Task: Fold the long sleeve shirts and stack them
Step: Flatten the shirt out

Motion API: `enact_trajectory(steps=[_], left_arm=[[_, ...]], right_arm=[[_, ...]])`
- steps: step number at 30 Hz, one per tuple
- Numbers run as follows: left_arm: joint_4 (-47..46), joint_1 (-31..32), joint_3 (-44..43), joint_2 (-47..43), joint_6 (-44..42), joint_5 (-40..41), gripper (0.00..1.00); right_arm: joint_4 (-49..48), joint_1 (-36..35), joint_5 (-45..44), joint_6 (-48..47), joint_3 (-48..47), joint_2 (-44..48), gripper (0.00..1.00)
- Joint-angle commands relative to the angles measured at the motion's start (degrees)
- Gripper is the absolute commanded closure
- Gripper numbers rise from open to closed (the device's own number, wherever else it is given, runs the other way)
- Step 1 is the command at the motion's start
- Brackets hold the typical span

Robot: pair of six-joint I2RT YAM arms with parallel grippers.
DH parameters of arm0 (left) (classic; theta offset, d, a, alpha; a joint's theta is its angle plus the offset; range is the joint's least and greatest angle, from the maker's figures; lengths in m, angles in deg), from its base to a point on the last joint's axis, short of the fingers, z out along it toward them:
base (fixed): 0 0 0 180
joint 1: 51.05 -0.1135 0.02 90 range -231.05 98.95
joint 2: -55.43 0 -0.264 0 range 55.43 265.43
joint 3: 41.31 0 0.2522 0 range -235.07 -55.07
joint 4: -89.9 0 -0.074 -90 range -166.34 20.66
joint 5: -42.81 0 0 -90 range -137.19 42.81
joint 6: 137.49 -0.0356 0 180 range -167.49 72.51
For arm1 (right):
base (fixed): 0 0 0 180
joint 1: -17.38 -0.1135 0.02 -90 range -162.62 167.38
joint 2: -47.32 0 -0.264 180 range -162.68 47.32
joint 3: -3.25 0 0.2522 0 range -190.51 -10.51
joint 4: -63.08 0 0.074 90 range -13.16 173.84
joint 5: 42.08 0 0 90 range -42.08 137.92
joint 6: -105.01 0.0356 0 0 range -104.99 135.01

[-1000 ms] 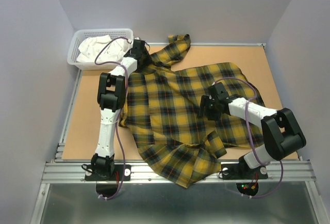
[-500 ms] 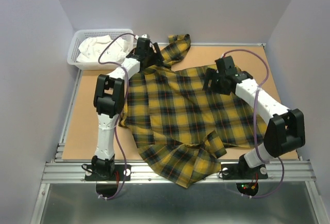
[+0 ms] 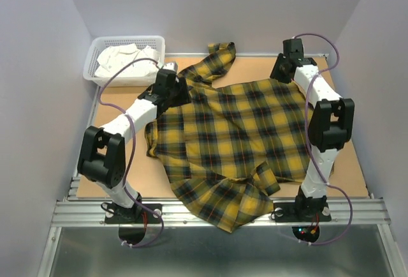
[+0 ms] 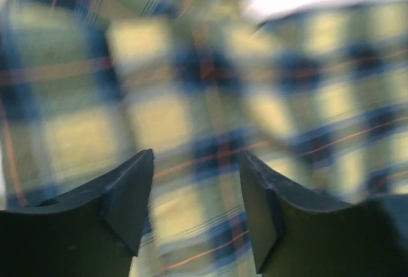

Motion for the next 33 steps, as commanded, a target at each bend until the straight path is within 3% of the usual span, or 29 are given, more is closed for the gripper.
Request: enact_trajectory(steps=[1,10,16,23,30,33], left_arm=[[2.3,-0.4,7.04,1.24,-2.34,3.36,0.38],[2.64,-1.62,11.01,6.25,-3.13,6.53,0.47],[5.81,-3.56,14.95,5.29,-3.21,3.98,0.57],[8.19,-5.4,18.73,4.94,-3.66,0.29,0.6],[9.59,-5.58,20.85,2.66,-3.92,-1.47,0.55],[9.42,-5.58,21.2,0.46,-4.36,-2.0,0.44]], right_arm=[[-4.45,-0.06,1.66,-1.1,-8.88,-6.98,0.62],[-6.56,0.73,2.63,2.94,-17.76,-19.83,0.62],[-7.0,3.8,3.77,7.24,-18.91,-25.19,0.62],[-7.09,9.43,4.22,11.81,-19.09,-28.8,0.62],[-7.17,12.51,2.9,9.37,-20.05,-29.07,0.6],[-7.09,12.6,2.11,6.64,-21.28,-28.02,0.58]])
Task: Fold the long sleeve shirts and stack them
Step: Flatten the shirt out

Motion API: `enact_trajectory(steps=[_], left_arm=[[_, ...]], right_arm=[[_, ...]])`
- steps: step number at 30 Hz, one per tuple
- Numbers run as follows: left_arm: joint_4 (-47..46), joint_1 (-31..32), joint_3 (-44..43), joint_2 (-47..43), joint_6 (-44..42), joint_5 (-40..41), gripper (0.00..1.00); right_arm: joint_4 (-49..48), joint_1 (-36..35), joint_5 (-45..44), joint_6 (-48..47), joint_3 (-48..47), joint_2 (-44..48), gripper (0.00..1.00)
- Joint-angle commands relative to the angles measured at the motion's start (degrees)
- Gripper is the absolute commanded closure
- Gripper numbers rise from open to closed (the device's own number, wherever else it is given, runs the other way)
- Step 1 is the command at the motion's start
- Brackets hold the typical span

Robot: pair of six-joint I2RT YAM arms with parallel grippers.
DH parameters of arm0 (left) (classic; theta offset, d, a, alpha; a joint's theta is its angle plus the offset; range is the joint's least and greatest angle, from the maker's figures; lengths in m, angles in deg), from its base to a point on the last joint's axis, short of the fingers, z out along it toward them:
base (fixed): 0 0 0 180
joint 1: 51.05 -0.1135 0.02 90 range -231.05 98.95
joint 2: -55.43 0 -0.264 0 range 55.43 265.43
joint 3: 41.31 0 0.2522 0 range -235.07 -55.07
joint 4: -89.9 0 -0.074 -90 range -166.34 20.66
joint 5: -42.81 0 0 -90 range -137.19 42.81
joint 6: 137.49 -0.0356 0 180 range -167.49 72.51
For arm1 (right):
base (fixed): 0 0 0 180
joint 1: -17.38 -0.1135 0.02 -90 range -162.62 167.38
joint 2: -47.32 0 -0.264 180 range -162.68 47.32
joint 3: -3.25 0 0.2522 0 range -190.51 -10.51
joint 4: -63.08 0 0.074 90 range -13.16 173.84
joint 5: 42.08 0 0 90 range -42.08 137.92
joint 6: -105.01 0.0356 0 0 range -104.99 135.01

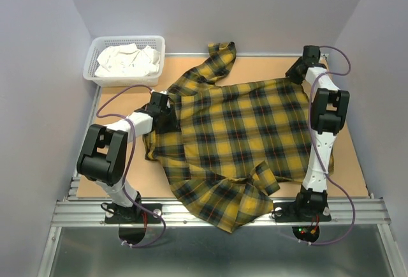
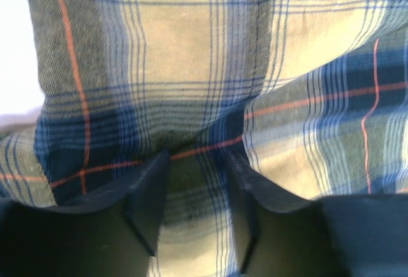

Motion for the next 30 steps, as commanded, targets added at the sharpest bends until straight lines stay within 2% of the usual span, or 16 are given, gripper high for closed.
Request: enact_trajectory(steps=[1,6,11,15,18,19,21,22,30], left_arm=[[7.85,-0.31,3.04,-2.58,-1.82,-1.16,0.35],[6.09,-0.31,-3.89,-6.28,-1.65,-0.91,0.2],[2.22,-0.31,-13.63,-3.22,-0.68,1.29,0.19],[0.46,-0.23,-20.5,4.07,0.2,2.08,0.27],[-0.68,-0.14,-25.69,10.4,0.64,2.17,0.36],[-0.86,-0.14,-28.4,13.38,0.46,2.69,0.45],[-0.95,-0.14,-31.05,16.29,0.03,2.78,0.53],[-0.95,-0.05,-33.33,18.83,-0.24,4.7,0.63],[-1.12,0.21,-40.81,28.52,-1.82,7.53,0.66]], right_arm=[[2.18,0.12,-3.03,-4.64,-3.29,-0.94,0.56],[1.92,-0.49,-1.71,-8.68,-1.28,5.38,0.5],[1.92,-3.04,-4.52,-12.12,7.32,16.79,0.4],[1.83,-5.68,-4.53,-11.51,20.39,25.32,0.38],[1.83,-9.01,-4.17,-10.8,26.74,29.55,0.38],[1.83,-10.59,-3.82,-9.85,30.94,32.18,0.38],[1.92,-12.09,-3.38,-9.57,34.65,34.74,0.38],[1.92,-13.32,-2.69,-9.66,37.37,35.27,0.38],[1.83,-15.35,-1.45,-8.61,48.28,37.39,0.38]])
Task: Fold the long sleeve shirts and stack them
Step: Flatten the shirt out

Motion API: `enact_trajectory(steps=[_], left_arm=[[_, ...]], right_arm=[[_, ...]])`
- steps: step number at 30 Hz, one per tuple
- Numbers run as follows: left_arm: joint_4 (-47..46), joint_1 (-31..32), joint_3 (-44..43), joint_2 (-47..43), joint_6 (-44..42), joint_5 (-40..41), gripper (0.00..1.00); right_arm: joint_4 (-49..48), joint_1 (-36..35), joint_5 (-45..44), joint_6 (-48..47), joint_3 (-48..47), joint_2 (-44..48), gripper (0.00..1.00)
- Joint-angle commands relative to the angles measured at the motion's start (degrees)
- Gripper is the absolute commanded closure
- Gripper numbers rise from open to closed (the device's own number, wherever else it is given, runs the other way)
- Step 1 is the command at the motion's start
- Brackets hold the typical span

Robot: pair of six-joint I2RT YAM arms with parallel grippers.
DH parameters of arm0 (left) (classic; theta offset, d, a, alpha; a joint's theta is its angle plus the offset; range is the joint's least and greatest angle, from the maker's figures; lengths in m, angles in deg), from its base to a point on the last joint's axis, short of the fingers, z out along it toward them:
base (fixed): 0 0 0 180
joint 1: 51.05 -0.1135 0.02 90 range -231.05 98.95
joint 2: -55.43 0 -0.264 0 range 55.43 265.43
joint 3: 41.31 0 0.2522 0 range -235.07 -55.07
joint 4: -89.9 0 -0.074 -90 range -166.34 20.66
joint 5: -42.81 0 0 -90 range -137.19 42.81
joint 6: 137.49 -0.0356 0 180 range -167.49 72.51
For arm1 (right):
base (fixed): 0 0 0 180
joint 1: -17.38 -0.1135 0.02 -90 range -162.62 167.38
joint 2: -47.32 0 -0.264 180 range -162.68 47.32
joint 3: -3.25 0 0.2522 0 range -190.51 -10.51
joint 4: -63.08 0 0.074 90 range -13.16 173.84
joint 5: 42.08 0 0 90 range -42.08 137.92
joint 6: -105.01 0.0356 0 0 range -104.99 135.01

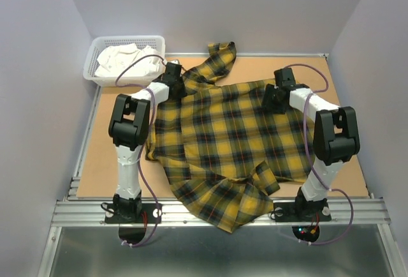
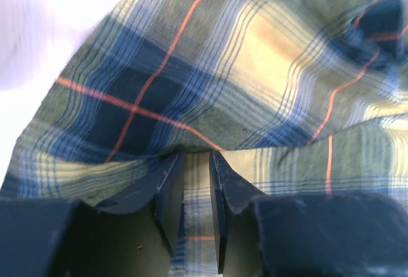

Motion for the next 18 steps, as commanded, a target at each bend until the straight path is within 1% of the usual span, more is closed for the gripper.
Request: enact_trajectory(steps=[1,4,10,15,18], left_arm=[[-0.53,0.13,-4.99,0.96,-1.69,3.7,0.66],[0.34,0.13,-6.4,3.42,-1.08,5.11,0.66],[3.24,-0.05,-9.21,6.5,0.58,7.4,0.66],[7.02,-0.05,-15.01,9.31,1.73,8.63,0.66],[8.26,-0.14,-16.6,9.76,1.65,8.63,0.66]], right_arm=[[-0.55,0.6,-0.09,1.27,5.06,1.65,0.38],[-0.2,0.52,0.88,2.85,8.65,1.83,0.38],[0.59,0.69,-2.99,4.62,16.04,3.85,0.37],[1.47,0.78,-4.75,5.23,18.69,6.48,0.37],[1.47,0.78,-4.75,4.01,17.55,8.24,0.35]])
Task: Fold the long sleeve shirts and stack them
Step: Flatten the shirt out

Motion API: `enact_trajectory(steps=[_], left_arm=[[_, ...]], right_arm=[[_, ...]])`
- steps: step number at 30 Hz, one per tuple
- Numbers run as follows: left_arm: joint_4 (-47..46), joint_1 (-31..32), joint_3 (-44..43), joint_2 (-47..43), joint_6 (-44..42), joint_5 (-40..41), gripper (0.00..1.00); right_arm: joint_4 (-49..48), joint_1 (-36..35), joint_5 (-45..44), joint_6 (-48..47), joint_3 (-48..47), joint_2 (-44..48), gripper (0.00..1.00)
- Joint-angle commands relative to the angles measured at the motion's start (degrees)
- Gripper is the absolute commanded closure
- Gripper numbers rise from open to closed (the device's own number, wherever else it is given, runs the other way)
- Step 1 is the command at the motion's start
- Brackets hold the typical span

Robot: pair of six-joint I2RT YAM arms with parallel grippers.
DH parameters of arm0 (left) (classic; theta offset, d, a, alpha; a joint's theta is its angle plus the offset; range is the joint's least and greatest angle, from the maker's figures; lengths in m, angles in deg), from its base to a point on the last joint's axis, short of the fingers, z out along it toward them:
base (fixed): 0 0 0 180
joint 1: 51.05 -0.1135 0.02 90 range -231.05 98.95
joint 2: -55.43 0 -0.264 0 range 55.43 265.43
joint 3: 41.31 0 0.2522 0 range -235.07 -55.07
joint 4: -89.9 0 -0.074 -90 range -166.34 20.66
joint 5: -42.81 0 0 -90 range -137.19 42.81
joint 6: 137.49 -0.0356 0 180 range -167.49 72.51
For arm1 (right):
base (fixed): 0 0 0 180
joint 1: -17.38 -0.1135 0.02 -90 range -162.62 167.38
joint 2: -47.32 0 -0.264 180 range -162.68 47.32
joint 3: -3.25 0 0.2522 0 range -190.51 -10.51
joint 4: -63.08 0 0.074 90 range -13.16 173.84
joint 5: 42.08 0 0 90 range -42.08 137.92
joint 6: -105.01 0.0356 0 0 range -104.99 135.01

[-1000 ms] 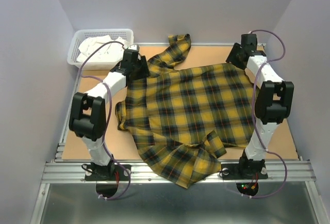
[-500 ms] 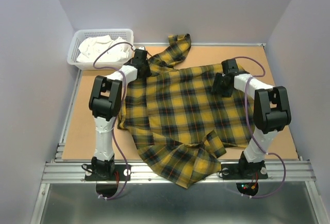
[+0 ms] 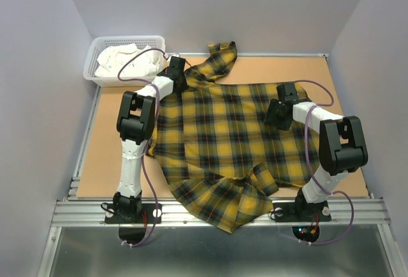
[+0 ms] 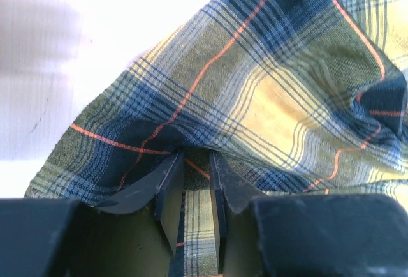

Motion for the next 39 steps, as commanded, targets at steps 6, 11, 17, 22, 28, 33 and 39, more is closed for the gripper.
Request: enact_trajectory(steps=[6,11,17,22,28,33,39], left_arm=[[2.37,0.72,0.39,-7.43,-0.28,-1.97,0.43],[1.32,3.43,13.62,-22.17,1.03,-4.95,0.22],[1.23,5.29,30.87,-33.45,1.92,-9.16,0.22],[1.05,5.55,43.63,-37.85,2.36,-8.48,0.22],[1.84,5.29,49.44,-37.16,1.83,-8.47,0.23],[1.93,5.11,51.72,-36.63,1.39,-8.74,0.25],[3.25,4.85,52.25,-37.5,1.04,-8.21,0.25]], right_arm=[[4.29,0.43,-3.4,-1.87,-2.89,6.29,0.24],[4.9,0.43,-7.08,-1.6,-6.14,7.88,0.12],[5.08,0.43,-8.67,-1.25,-9.48,4.99,0.15],[4.99,0.43,-7.8,-2.48,-14.4,0.86,0.19],[4.82,0.52,-6.57,-3.8,-22.21,-6.17,0.19],[3.5,0.34,-7.27,-5.46,-27.94,-12.58,0.19],[1.3,0.17,-8.93,-6.96,-33.99,-21.63,0.19]])
